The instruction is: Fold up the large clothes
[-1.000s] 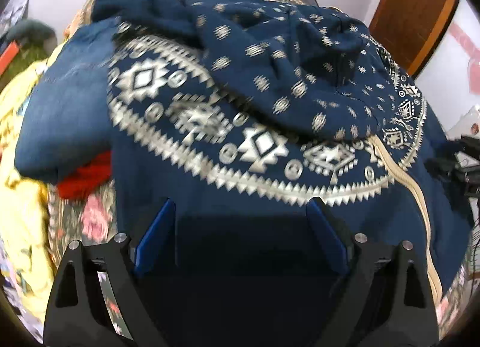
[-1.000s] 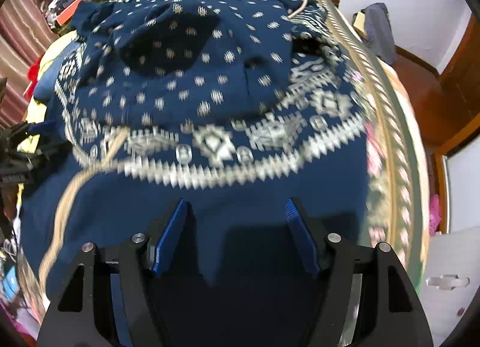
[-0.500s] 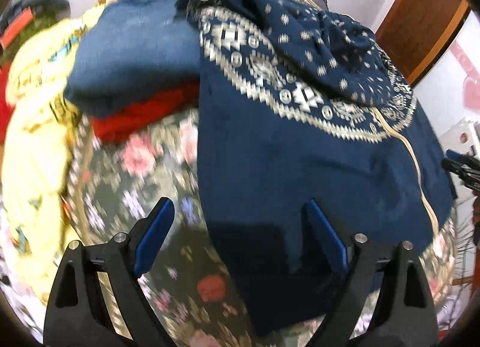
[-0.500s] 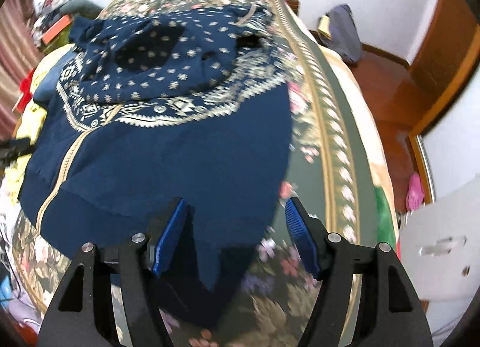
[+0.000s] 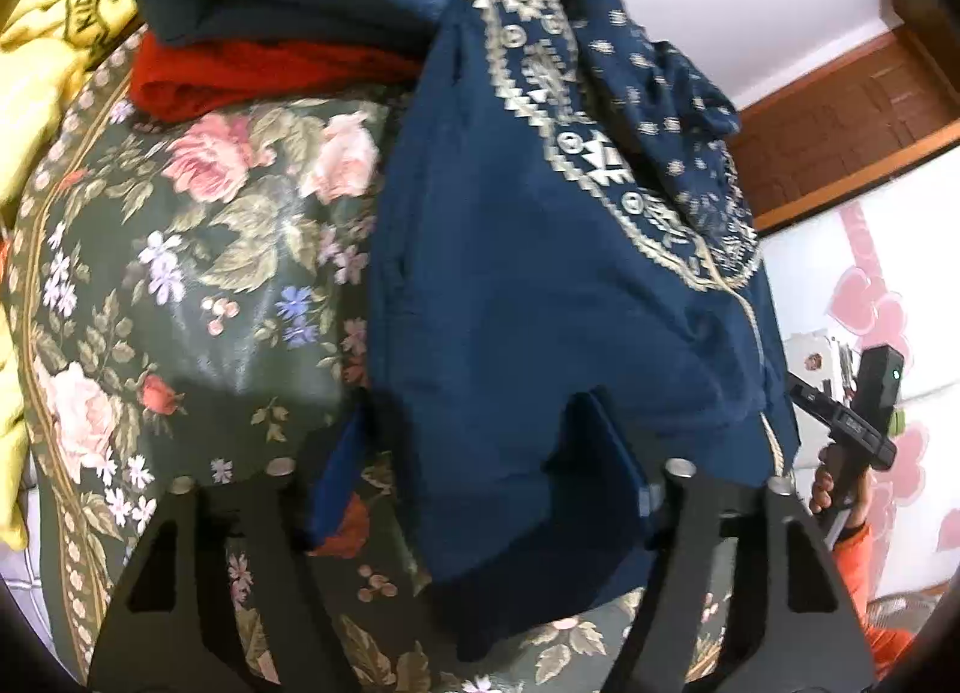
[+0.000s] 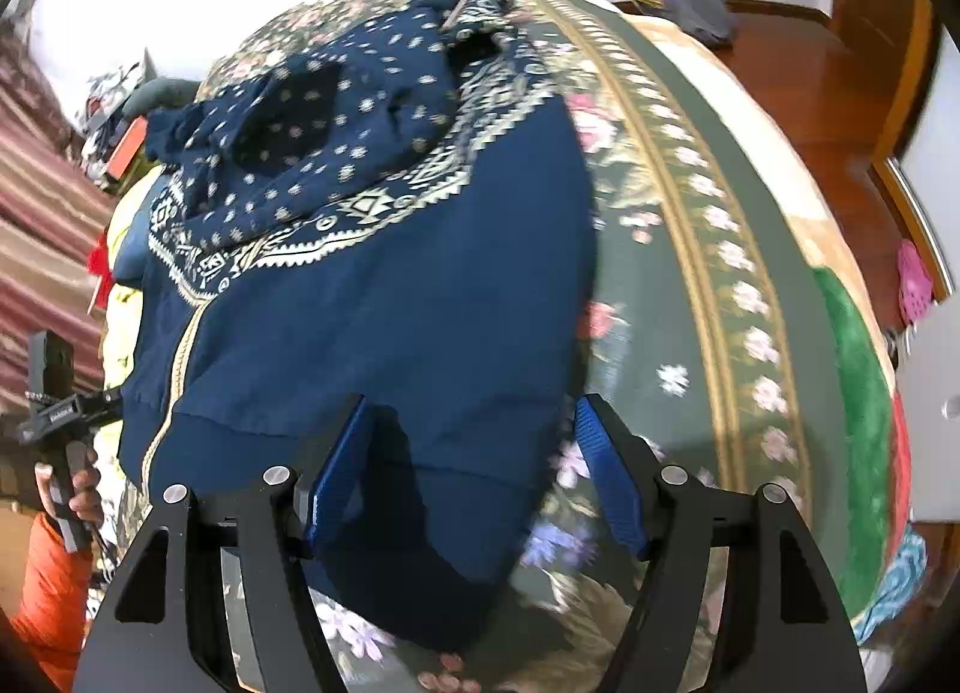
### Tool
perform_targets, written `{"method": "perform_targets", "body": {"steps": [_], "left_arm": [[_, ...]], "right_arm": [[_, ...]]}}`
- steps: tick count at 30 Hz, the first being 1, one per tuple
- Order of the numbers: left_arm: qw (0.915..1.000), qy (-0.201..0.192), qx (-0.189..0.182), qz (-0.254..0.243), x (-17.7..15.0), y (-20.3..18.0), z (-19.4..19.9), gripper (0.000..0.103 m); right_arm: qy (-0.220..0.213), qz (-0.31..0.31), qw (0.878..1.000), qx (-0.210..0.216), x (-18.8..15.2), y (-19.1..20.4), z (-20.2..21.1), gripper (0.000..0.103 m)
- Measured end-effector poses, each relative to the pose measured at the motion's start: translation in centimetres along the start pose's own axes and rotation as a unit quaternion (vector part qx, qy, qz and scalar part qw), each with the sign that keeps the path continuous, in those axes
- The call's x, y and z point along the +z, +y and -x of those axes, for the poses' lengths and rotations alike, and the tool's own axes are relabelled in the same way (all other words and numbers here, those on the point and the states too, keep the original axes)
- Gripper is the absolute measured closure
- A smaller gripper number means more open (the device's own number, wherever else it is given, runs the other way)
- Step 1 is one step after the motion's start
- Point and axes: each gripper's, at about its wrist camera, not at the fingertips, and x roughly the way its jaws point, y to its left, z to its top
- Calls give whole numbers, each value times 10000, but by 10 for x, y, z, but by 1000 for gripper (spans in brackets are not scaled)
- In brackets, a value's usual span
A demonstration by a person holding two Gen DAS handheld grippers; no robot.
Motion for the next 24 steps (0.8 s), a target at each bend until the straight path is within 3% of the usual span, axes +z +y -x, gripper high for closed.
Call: {"method": "perform_targets", "body": {"steps": [1,3,5,6,8,17,24], "left_arm": [[10000,-20,-17,-64,0,-4,1,44],[9998,-51,-35,-212,2,-12,2,60],[9993,-131,36,-350,8,-22,3,77],[9990,-162,104,-410,11,-24,4,90],[9985,-235,146,-472,17,-30,9,92],[9899,-1065,88,-935,52,-75,54,94],[9741,-1820,53,-1339,114,-123,91,94]], "right_arm": [[-2,58,10000,16,0,5,-3,41],[-3,147,9999,15,1,12,-5,52],[-22,193,9998,104,3,18,-6,81],[-28,181,9997,178,5,19,-6,85],[-118,232,9995,200,10,25,-5,91],[-853,675,9937,262,47,52,33,92],[-1418,761,9866,263,110,64,55,93]]}}
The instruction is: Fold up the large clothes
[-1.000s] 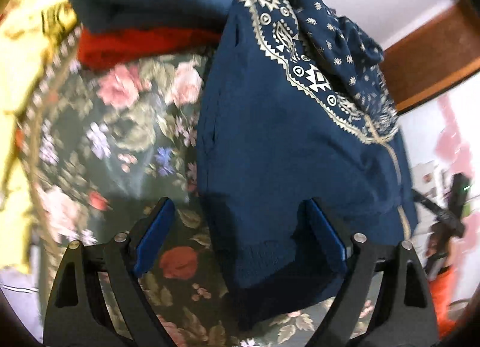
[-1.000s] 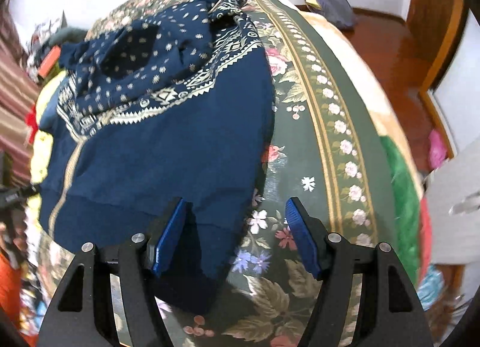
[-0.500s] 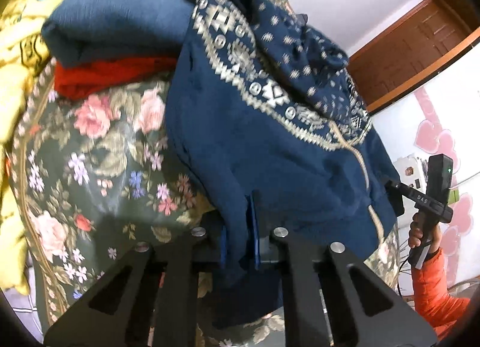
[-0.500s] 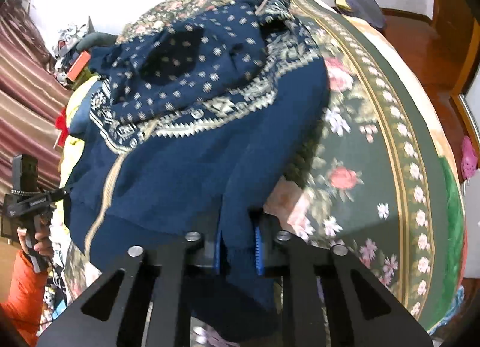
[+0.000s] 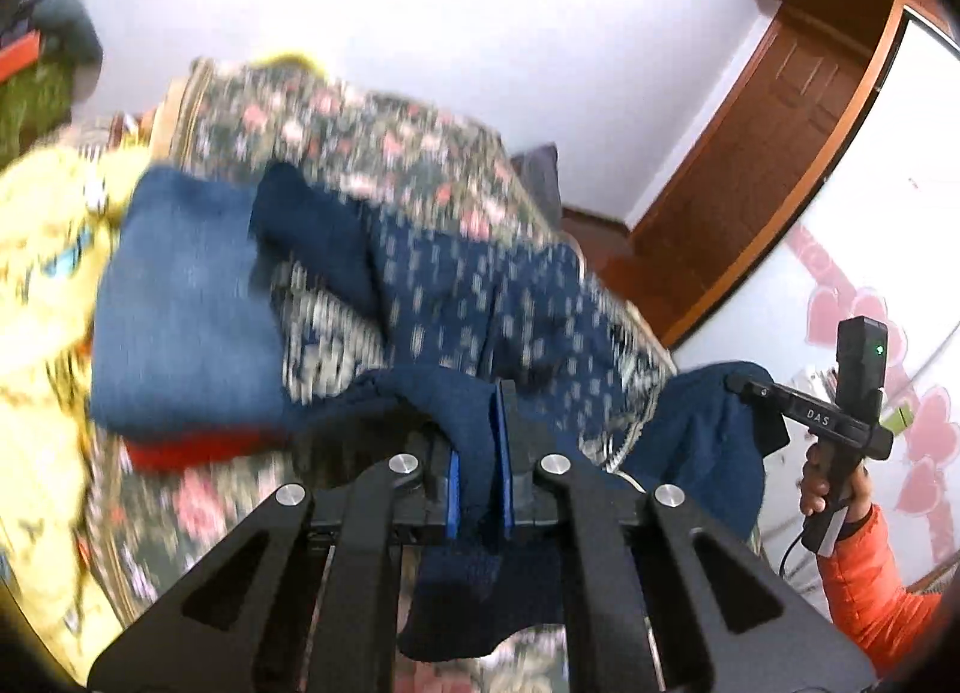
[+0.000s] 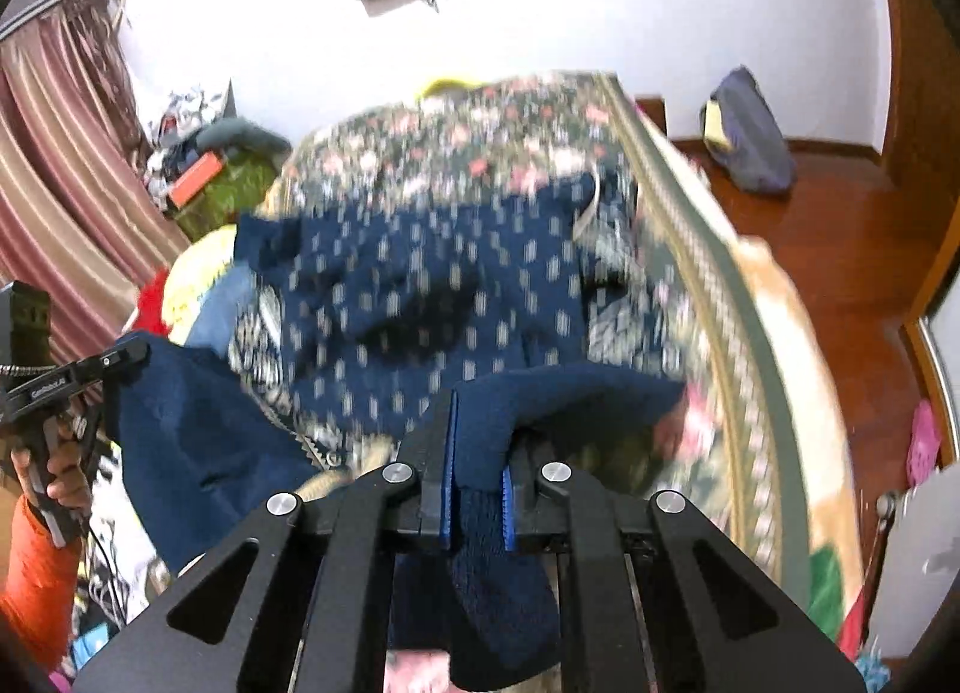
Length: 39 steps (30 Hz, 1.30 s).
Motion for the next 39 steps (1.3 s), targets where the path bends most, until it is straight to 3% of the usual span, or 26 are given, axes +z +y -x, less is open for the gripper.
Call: {"method": "perform_targets", "body": {"steps": [5,11,16,18,20,25,28,29,33,35,39], "left_arm": [[9985,-291,436,179,60,13,-28,94],[9910,-240,970,893,110,61,-87,94],[9834,244,1553,909,110,96,-158,94],[9807,379,1785,703,101,100,-175,93],[9788,387,1976,380,94,99,-184,91],[9704,515,2315,-459,87,76,-184,90],[9668,709,2356,-687,88,63,-174,80],[9674,731,2311,-734,87,57,-168,72],[9678,416,2295,-950,84,35,-141,38],[9667,269,2296,-1099,81,23,-130,37],[9657,346,2134,-1438,68,1,-123,37]], "right_arm": [[-337,-171,9992,-154,61,-19,-19,93],[-186,-623,9968,-458,109,-54,-89,94],[434,-868,9933,-634,105,-81,-157,94],[676,-789,9915,-787,96,-87,-177,93],[648,-657,9926,-787,85,-88,-185,93],[638,-485,9930,-865,87,-86,-170,86],[784,-410,9905,-1048,92,-83,-156,71],[734,-365,9904,-1113,92,-81,-148,62],[389,-45,9934,-1077,90,-66,-114,59],[296,111,9950,-951,85,-55,-96,58],[234,429,9957,-784,73,-36,-82,51]]}}
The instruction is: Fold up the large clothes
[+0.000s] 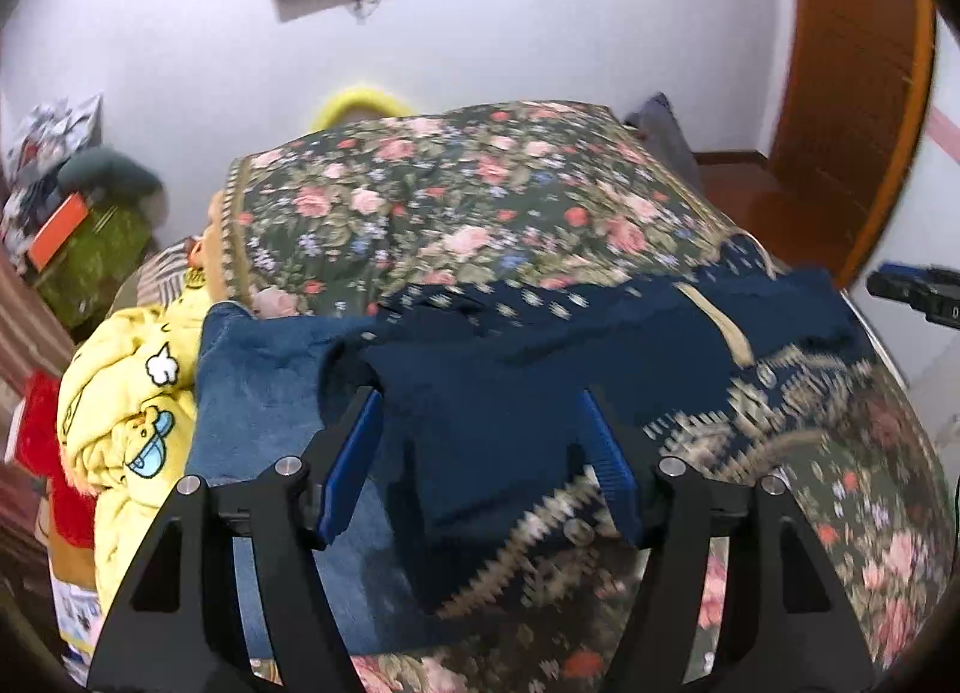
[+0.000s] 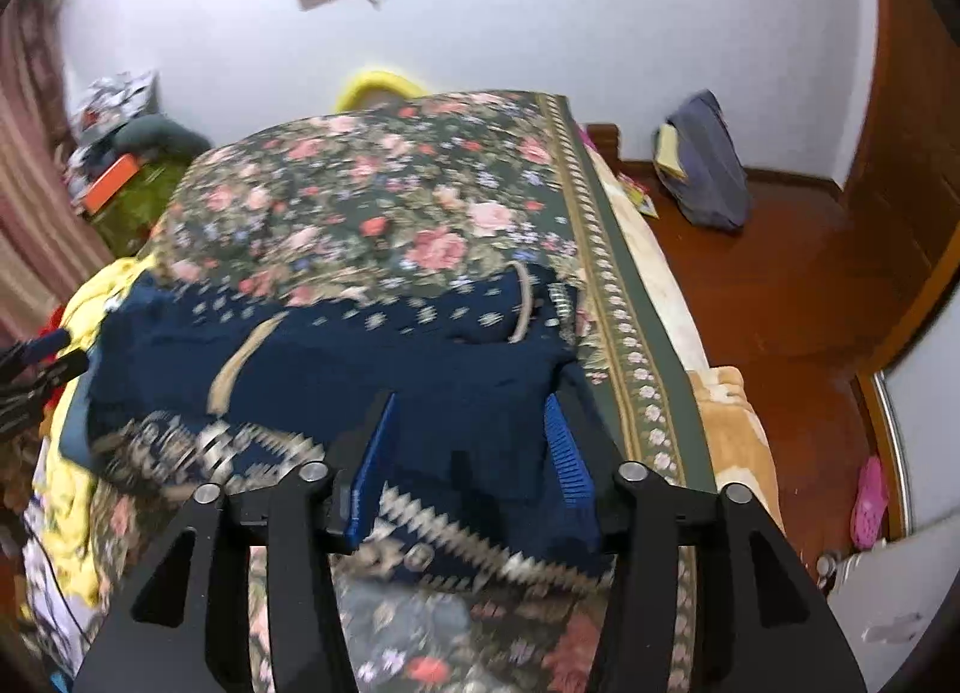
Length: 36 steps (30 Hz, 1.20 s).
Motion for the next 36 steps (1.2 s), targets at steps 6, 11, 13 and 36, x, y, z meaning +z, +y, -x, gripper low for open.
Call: {"method": "perform_targets", "body": {"steps": [6,11,13,36], "left_arm": [[9970,246,438,-590,-24,-27,-25,37],[9929,501,748,-780,-35,-30,-57,31],[9936,417,765,-714,-29,-26,-60,29],[9985,147,228,482,73,19,-62,26]], "right_arm": [[210,273,9993,158,-20,23,-18,49],[594,258,9979,75,-24,27,-58,49],[682,178,9975,102,-23,27,-68,49],[27,73,9987,505,52,65,-65,49]]}}
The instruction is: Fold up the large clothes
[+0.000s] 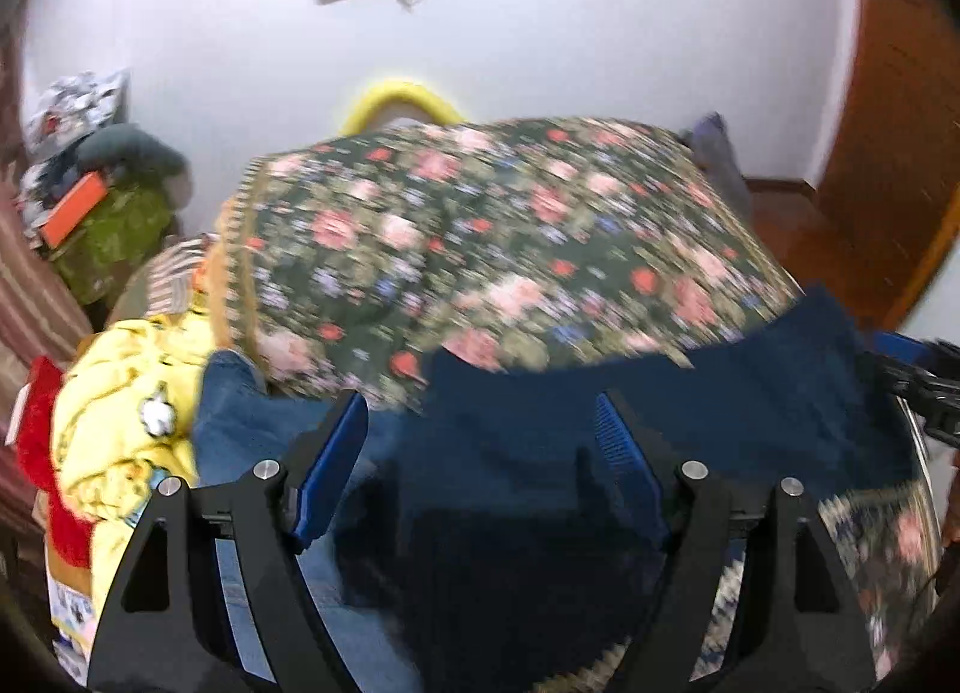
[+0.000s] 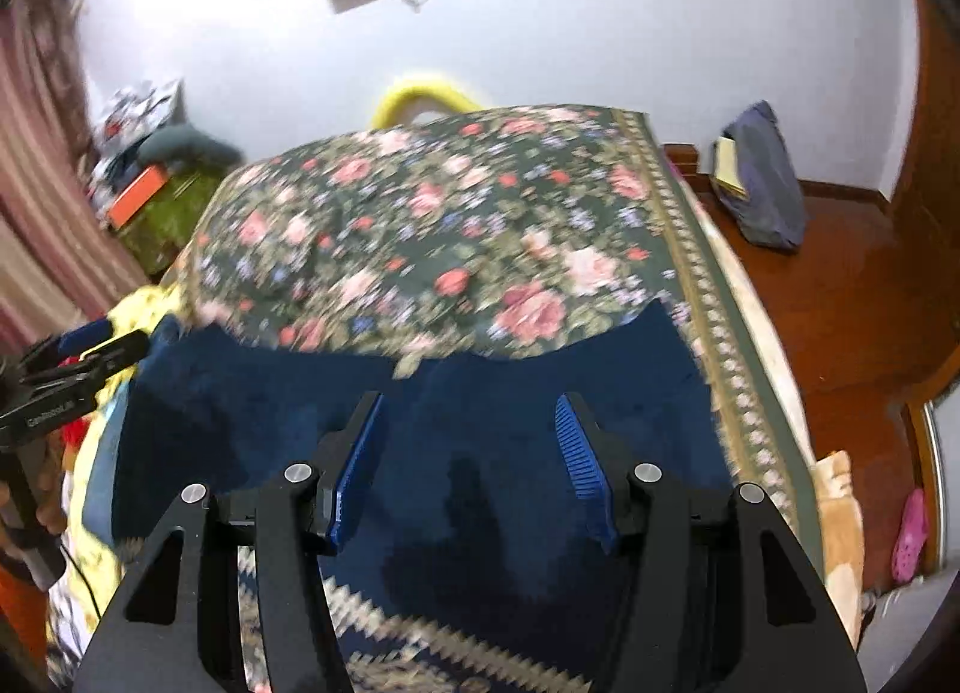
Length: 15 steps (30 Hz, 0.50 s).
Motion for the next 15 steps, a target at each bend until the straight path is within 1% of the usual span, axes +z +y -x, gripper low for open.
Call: {"method": "perform_targets", "body": {"steps": [2,4,5,7,9,10,11,13,15], "left_arm": [[9993,125,-298,-199,-15,-20,-1,25],[9977,273,-510,-366,-28,-37,-6,24],[9963,388,-622,-458,-38,-47,-11,24],[9941,583,-686,-609,-52,-60,-19,24],[9929,708,-611,-739,-66,-68,-27,23],[9929,713,-544,-776,-72,-69,-30,22],[9932,691,-498,-791,-77,-68,-31,20],[9940,596,-502,-772,-83,-62,-29,17],[9945,528,-598,-685,-85,-53,-24,15]], "right_arm": [[88,121,9998,119,-11,10,-4,49],[224,210,9994,171,-19,14,-12,49],[301,248,9991,143,-25,16,-17,49],[480,278,9985,31,-36,13,-26,49],[571,227,9981,18,-46,6,-30,43],[549,151,9984,-3,-50,1,-28,31],[530,32,9986,-86,-54,-7,-26,22],[558,-73,9983,-160,-60,-22,-22,21],[577,-118,9982,-149,-67,-35,-18,21]]}}
